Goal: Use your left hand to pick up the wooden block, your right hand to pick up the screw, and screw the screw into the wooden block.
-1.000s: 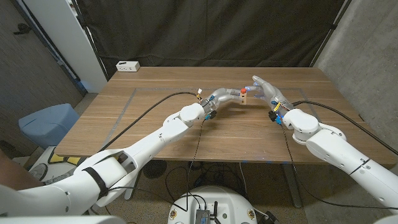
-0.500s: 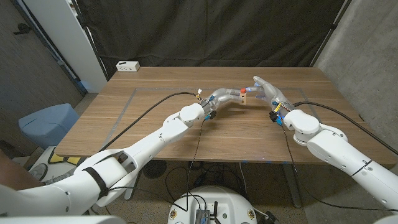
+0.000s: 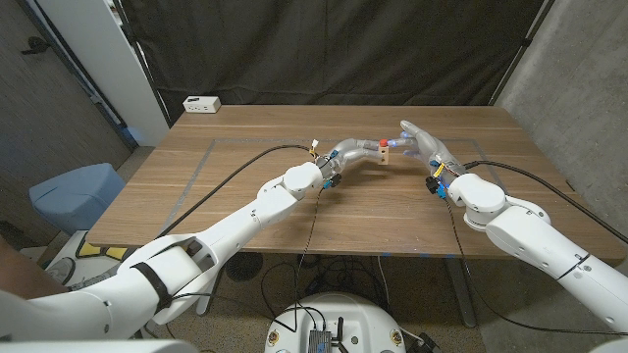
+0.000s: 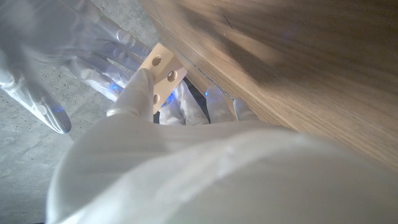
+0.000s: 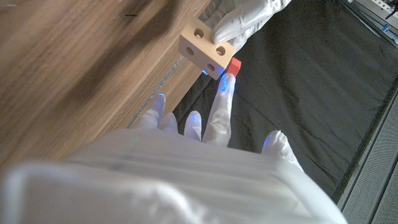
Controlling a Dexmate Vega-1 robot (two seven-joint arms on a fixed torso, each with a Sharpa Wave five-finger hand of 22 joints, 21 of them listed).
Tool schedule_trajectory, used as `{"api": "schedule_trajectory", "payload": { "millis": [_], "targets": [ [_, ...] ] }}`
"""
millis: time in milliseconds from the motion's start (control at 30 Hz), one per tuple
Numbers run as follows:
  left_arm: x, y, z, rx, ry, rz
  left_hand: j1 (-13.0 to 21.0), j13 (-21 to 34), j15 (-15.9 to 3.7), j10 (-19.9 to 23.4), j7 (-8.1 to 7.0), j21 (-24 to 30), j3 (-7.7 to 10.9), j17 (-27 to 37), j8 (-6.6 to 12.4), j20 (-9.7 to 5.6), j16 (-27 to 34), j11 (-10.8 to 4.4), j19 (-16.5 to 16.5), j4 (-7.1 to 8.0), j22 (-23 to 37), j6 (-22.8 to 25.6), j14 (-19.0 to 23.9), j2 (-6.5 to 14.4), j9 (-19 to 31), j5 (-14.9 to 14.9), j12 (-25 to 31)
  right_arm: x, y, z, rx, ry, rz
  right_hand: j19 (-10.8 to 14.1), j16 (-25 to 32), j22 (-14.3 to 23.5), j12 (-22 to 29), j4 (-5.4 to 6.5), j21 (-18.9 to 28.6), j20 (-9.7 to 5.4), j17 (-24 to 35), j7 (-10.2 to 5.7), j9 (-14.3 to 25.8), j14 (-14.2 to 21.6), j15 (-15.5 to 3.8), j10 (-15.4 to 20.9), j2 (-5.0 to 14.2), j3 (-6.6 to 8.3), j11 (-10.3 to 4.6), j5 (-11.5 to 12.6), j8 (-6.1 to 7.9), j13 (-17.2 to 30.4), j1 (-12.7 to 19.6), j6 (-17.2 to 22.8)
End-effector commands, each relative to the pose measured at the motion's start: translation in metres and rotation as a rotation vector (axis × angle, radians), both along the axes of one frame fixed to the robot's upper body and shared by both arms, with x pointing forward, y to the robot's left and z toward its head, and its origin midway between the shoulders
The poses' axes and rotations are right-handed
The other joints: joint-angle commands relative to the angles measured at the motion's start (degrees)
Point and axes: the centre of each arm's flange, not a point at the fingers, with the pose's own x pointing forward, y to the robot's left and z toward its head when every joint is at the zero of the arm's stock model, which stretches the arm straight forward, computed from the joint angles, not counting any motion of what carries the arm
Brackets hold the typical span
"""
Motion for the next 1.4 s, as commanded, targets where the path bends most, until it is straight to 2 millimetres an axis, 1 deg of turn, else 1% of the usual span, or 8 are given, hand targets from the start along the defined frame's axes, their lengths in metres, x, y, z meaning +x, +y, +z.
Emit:
{"api": "schedule_trajectory", "payload": {
  "millis": [33,267,300,467,800,1000,1300,1400],
  "targets": [
    [0.0,0.001,0.0,0.0,0.0,0.001,-0.89,0.17,-0.11,0.06,3.99,0.05,3.6,0.01,0.68,0.01,0.09,-0.2,0.38,3.52,0.32,4.69,0.41,2.0,0.28,0.37,0.23,-0.004,0.0,0.0,-0.003,-0.001,0.003,0.67,0.33,0.18,0.43,0.1,0.37,0.02,0.15,0.12,0.15,0.64,-0.07,1.06,0.19,0.41,-0.06,0.44,0.63,0.07,0.19,1.71],
    [0.0,0.001,-0.001,0.003,0.002,0.002,-0.85,0.17,-0.06,0.12,4.03,0.06,3.6,-0.01,0.72,-0.08,0.07,-0.31,0.4,3.49,0.32,4.79,0.42,1.99,0.28,0.38,0.27,-0.005,0.0,0.0,-0.006,0.001,0.011,0.8,0.35,0.18,0.48,0.1,0.29,-0.05,0.13,0.5,0.11,1.19,-0.27,2.34,0.3,0.5,-0.2,0.47,1.26,0.06,0.24,4.52],
    [0.0,0.001,-0.001,0.002,0.002,0.002,-0.84,0.16,-0.05,0.13,4.04,0.05,3.6,-0.01,0.72,-0.02,0.08,-0.28,0.38,3.49,0.32,4.78,0.44,1.99,0.28,0.38,0.26,-0.005,0.0,0.0,-0.006,0.001,0.009,0.81,0.35,0.18,0.52,0.1,0.28,-0.04,0.13,0.47,0.1,1.25,-0.3,2.56,0.31,0.52,-0.52,0.47,1.23,0.06,0.25,4.6],
    [0.001,0.001,-0.001,0.003,0.0,0.004,-0.84,0.14,-0.08,0.09,3.98,0.04,3.57,0.0,0.7,0.0,0.07,-0.15,0.37,3.51,0.32,4.73,0.4,2.01,0.28,0.37,0.24,-0.006,-0.002,-0.001,0.004,-0.004,-0.007,0.87,0.38,0.18,0.44,0.09,0.27,-0.05,0.12,0.45,0.09,1.5,-0.37,2.77,0.36,0.56,-0.21,0.48,0.99,0.06,0.29,4.44],
    [0.002,-0.001,0.001,0.004,-0.001,-0.001,-0.78,0.13,-0.11,0.13,3.93,0.05,3.58,-0.01,0.73,0.01,0.07,-0.29,0.39,3.48,0.32,4.8,0.47,1.98,0.28,0.38,0.25,-0.006,-0.006,0.001,0.013,-0.011,-0.025,0.9,0.21,0.18,-0.24,0.07,0.18,0.1,0.12,-0.09,0.08,1.57,-0.43,2.0,0.33,0.61,0.32,0.47,-0.41,0.08,0.31,2.07],
    [0.003,-0.001,0.002,0.005,-0.003,-0.001,-0.81,0.14,-0.18,0.07,3.92,0.05,3.51,-0.01,0.7,0.06,0.06,-0.25,0.4,3.49,0.32,4.72,0.46,1.91,0.28,0.36,0.24,-0.004,-0.007,0.003,0.012,-0.011,-0.028,0.6,-0.09,0.18,-0.91,0.08,0.03,0.5,0.17,-0.53,0.12,1.14,0.04,0.8,0.01,0.48,0.96,0.41,-1.99,0.11,0.14,-1.19],
    [0.003,-0.001,0.005,0.007,-0.011,0.0,-0.98,0.14,-0.2,0.18,3.9,0.05,3.35,-0.02,0.72,0.03,0.02,-0.27,0.43,3.53,0.32,4.78,0.44,1.67,0.27,0.32,0.29,0.003,-0.007,0.008,0.006,-0.023,-0.019,-0.26,-0.48,0.19,-1.5,0.09,-0.21,0.94,0.21,-1.14,0.19,0.21,0.43,-1.17,-0.36,0.3,0.5,0.37,-3.09,0.14,-0.09,-4.42],
    [0.003,-0.002,0.005,0.01,-0.013,-0.001,-0.98,0.14,-0.21,0.17,3.9,0.04,3.32,-0.02,0.72,0.05,0.02,-0.28,0.41,3.51,0.32,4.77,0.46,1.61,0.27,0.32,0.29,0.005,-0.007,0.009,0.007,-0.026,-0.017,-0.49,-0.59,0.2,-1.65,0.07,-0.24,1.02,0.22,-1.29,0.21,-0.11,0.52,-1.88,-0.41,0.29,0.75,0.37,-3.34,0.15,-0.11,-5.45]
  ]
}}
